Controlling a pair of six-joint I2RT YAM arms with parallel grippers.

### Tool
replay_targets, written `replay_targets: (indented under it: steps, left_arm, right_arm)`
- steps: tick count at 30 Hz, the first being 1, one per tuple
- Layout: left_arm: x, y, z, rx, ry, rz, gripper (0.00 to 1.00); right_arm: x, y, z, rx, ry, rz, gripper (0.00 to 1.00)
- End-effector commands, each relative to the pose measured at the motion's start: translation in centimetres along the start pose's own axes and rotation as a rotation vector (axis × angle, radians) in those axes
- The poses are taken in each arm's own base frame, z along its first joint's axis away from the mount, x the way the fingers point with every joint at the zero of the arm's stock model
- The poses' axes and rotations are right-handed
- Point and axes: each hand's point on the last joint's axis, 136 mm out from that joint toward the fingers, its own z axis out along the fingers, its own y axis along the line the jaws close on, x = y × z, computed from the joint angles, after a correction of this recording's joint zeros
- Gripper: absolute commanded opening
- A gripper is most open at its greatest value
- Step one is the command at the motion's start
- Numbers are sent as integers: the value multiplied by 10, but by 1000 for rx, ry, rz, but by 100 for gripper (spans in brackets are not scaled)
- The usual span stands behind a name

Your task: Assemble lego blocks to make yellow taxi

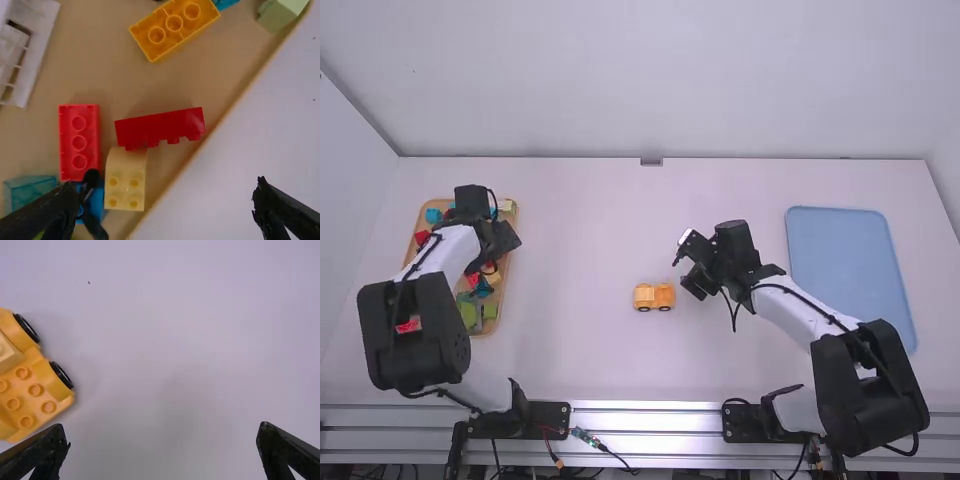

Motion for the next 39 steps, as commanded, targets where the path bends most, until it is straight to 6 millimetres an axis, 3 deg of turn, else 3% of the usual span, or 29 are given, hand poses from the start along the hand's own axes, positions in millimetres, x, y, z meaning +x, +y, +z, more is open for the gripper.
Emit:
replay_targets:
  steps: [1, 6, 9, 13, 14, 22, 39]
  left_arm:
    - [2, 4, 12, 24, 41, -4, 92]
    - [5, 10, 23, 77, 90, -26, 89]
    - [6, 17, 26, 66, 98, -46, 80]
    - [6, 17, 26, 68, 98, -37, 76]
    - [9, 14, 27, 82, 111, -34, 69]
    - [17, 12, 34, 105, 122, -37, 63]
    - [34, 26, 41, 37, 143, -62, 64]
  right_arm:
    - [-12, -8, -6, 23, -29, 2, 100]
    - [-14, -8, -6, 26, -36, -1, 100]
    - [-14, -9, -6, 27, -36, -1, 100]
    - [-15, -9, -6, 30, -39, -1, 100]
    - [-15, -9, -6, 28, -39, -2, 100]
    - [-14, -8, -6, 26, -35, -1, 100]
    - [-13, -8, -6, 25, -33, 0, 100]
